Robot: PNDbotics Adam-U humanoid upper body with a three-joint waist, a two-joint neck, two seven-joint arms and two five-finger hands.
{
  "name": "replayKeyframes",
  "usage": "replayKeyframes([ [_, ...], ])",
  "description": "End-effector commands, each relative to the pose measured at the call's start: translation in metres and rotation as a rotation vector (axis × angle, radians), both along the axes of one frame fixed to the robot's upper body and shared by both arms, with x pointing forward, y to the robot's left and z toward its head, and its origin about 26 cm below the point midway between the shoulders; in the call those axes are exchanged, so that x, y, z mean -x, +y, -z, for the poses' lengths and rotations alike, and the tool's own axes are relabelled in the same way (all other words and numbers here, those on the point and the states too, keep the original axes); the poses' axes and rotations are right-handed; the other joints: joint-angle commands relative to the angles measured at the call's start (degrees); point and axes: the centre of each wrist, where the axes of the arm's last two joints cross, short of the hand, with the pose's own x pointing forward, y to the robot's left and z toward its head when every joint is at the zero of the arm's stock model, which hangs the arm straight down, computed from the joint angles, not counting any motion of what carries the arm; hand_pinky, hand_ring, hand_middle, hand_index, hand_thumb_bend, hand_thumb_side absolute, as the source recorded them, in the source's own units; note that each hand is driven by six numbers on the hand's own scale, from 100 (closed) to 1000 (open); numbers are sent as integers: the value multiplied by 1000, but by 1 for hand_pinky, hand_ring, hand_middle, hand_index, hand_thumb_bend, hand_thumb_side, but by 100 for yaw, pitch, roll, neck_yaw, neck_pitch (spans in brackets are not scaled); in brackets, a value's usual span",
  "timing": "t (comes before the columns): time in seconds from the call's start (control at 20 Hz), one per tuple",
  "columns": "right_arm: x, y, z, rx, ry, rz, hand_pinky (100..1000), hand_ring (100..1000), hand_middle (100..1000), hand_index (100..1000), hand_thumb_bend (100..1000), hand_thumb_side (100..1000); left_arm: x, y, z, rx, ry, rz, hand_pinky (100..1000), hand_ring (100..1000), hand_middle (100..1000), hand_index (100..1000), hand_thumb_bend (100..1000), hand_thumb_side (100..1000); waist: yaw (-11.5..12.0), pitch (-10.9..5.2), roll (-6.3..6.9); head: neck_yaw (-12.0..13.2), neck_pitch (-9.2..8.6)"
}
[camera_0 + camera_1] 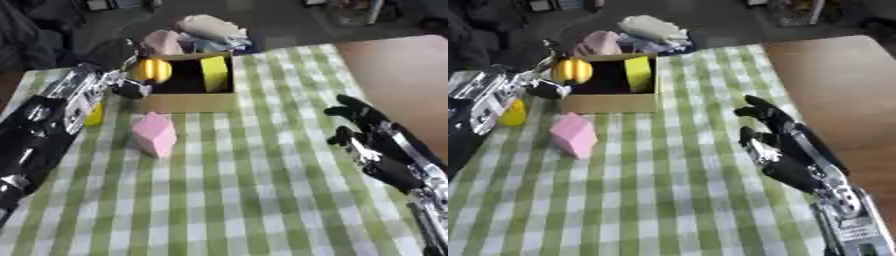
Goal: Pick up objects on the table and place them in the box.
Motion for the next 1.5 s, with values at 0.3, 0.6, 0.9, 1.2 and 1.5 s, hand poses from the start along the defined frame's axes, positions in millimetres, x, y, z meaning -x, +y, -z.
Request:
replayKeyframes([
  [0.3,0,1,-10,-8,-32,-9,675,1000,825,974,100,470,1,-1,-17,-69,-68,-28,826,832,856,876,507,363,19,-19,41,-5,-33],
  [0.6,0,0,-10,-8,-32,-6,675,1000,825,974,100,470,4,1,-24,-103,-128,-67,839,875,912,916,582,479,27,-14,43,-6,-15],
  [0.9,-1,-2,-9,-6,-28,4,674,1000,825,974,100,470,13,9,-34,-76,-117,-62,834,853,881,904,475,500,60,-15,39,-40,-33],
  [1.2,-2,-6,-9,-4,-31,25,674,1000,825,974,100,470,35,34,-62,34,76,-69,810,800,823,863,375,437,141,-25,59,-78,30],
  [1.5,-3,-9,-9,-4,-34,35,674,1000,825,974,100,470,43,65,-52,74,190,-220,805,793,816,860,399,453,191,-29,52,-105,23],
])
